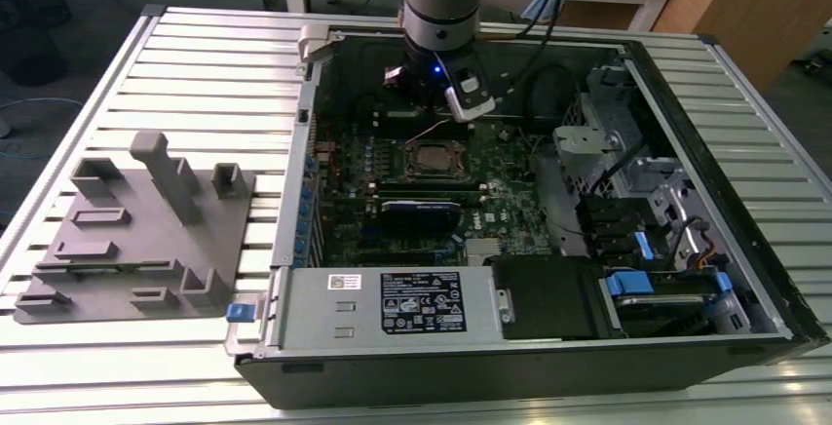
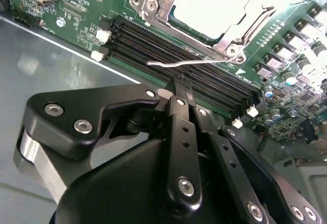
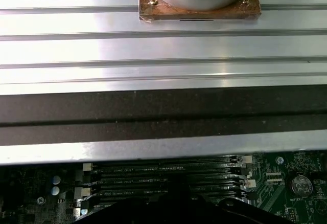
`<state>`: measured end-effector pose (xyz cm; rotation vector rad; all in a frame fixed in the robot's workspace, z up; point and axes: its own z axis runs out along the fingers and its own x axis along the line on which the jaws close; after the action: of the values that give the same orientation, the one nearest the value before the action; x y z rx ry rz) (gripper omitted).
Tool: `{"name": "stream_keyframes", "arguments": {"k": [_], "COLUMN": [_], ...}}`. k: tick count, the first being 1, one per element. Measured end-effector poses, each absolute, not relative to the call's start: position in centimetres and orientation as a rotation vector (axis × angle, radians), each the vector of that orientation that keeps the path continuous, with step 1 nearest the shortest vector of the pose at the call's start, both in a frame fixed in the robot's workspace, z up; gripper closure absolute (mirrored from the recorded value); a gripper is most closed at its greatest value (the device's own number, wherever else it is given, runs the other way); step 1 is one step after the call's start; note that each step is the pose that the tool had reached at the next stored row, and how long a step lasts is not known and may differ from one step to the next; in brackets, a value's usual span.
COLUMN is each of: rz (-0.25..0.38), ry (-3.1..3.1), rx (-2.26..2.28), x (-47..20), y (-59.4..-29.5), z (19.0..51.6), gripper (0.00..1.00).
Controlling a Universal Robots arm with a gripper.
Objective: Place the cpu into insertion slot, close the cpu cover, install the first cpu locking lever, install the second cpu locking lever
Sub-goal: 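Install the first cpu locking lever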
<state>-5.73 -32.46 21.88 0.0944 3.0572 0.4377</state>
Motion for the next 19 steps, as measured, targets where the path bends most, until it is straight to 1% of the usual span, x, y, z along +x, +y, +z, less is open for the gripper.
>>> {"name": "stream_keyframes", "arguments": {"k": [19], "rz": [0.438], "ry": [3.057], "rx": [0.094], "x": [-5.74], "y": [-32.47], "z": [22.18], "gripper": [0.90]}}
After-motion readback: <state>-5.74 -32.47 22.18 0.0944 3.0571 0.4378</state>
